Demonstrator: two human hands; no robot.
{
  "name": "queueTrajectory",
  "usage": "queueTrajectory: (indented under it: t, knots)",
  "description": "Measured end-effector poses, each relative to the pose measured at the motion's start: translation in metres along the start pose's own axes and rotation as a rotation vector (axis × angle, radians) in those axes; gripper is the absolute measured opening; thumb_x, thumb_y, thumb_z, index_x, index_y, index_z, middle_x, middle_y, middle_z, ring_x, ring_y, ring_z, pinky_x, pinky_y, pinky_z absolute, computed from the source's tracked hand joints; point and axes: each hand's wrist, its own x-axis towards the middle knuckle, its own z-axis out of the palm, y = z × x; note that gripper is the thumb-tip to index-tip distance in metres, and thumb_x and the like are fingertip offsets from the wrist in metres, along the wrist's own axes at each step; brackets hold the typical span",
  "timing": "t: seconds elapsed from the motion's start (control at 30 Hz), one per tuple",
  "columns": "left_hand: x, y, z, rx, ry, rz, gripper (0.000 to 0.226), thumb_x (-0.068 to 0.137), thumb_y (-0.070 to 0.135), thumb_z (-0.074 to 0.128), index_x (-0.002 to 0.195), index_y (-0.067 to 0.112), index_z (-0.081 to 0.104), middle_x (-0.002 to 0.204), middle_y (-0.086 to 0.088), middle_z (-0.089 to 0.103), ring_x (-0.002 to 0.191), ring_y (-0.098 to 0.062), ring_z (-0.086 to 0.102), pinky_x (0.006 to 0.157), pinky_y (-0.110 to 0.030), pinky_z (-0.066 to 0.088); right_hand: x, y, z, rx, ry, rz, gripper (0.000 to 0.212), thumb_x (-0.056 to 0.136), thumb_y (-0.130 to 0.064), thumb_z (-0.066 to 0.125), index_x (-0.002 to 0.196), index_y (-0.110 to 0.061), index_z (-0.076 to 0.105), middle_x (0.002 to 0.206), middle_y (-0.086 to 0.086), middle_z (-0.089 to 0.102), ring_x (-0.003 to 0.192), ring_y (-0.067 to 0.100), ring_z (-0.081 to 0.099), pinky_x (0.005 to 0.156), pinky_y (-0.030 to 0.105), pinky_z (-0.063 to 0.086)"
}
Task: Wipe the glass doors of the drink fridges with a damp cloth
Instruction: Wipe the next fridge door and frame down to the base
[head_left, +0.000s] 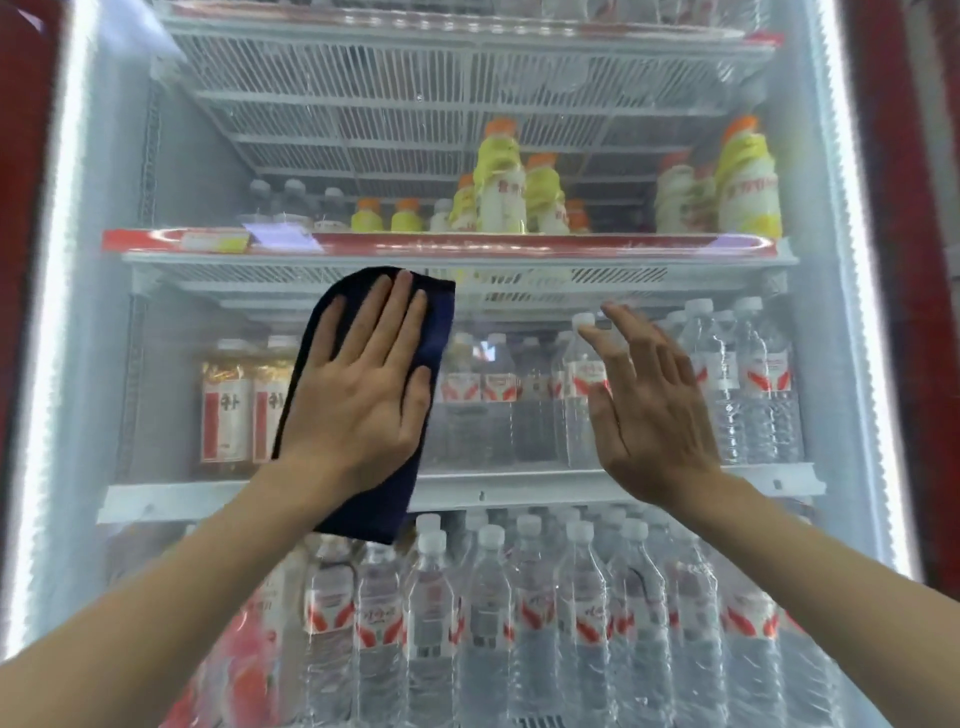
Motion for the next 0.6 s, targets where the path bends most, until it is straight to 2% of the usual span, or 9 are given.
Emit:
queueTrajectory:
  t: [0.1,0.17,0.23,0.3,0.43,0.6]
  knots:
    - [-0.039,0.05,0.005,-0.011,-0.065,0.048,0.064,0.105,0.039,0.025,0.161,0.008,0.018,0.17,-0.01,0.011,0.158,-0.024,0.01,0.125,-0.054,0.016,0.001,0.001,-0.001,0.022,-0.015,-0.019,0.051,0.099,-0.022,0.047,0.149,-0.009,0.046,0.161,0.015,0.036,0.151,0.033,0.032,0.122,0.055,0.026]
    - [-0.059,0.068,0.005,-0.029,-0.124,0.224,0.063,0.106,0.039,0.027,0.161,0.009,0.018,0.17,-0.009,0.013,0.157,-0.025,0.011,0.124,-0.055,0.019,0.003,0.011,-0.009,0.047,-0.033,-0.071,0.054,0.097,-0.023,0.047,0.149,-0.005,0.045,0.162,0.017,0.032,0.151,0.033,0.031,0.124,0.052,0.024]
    - [-0.045,0.056,0.003,-0.025,-0.164,0.431,0.062,0.107,0.04,0.026,0.161,0.011,0.018,0.17,-0.006,0.014,0.157,-0.023,0.011,0.125,-0.053,0.017,0.001,0.033,-0.02,0.007,-0.024,-0.121,0.056,0.097,-0.021,0.05,0.149,-0.001,0.044,0.164,0.018,0.03,0.153,0.031,0.029,0.127,0.047,0.019]
    - [-0.001,0.044,0.004,-0.003,-0.15,0.504,0.06,0.107,0.038,0.025,0.162,0.013,0.018,0.17,-0.004,0.014,0.157,-0.02,0.012,0.127,-0.049,0.015,-0.005,0.053,-0.028,-0.022,-0.012,-0.083,0.058,0.097,-0.02,0.051,0.151,-0.001,0.042,0.164,0.019,0.03,0.154,0.03,0.026,0.129,0.046,0.014]
    - [0.06,0.064,0.008,-0.009,-0.064,0.167,0.059,0.106,0.033,0.024,0.161,0.011,0.02,0.169,-0.006,0.016,0.157,-0.021,0.013,0.126,-0.051,0.017,-0.016,0.058,-0.022,-0.025,-0.044,-0.068,0.061,0.1,-0.026,0.043,0.154,0.002,0.039,0.165,0.018,0.032,0.156,0.031,0.024,0.128,0.054,0.016]
    - [0.032,0.095,0.012,-0.029,-0.007,0.055,0.061,0.106,0.034,0.023,0.161,0.008,0.019,0.17,-0.009,0.012,0.158,-0.022,0.009,0.126,-0.053,0.014,-0.018,0.059,-0.019,-0.018,-0.031,-0.071,0.06,0.1,-0.023,0.046,0.155,0.0,0.038,0.166,0.016,0.031,0.157,0.029,0.022,0.127,0.055,0.018]
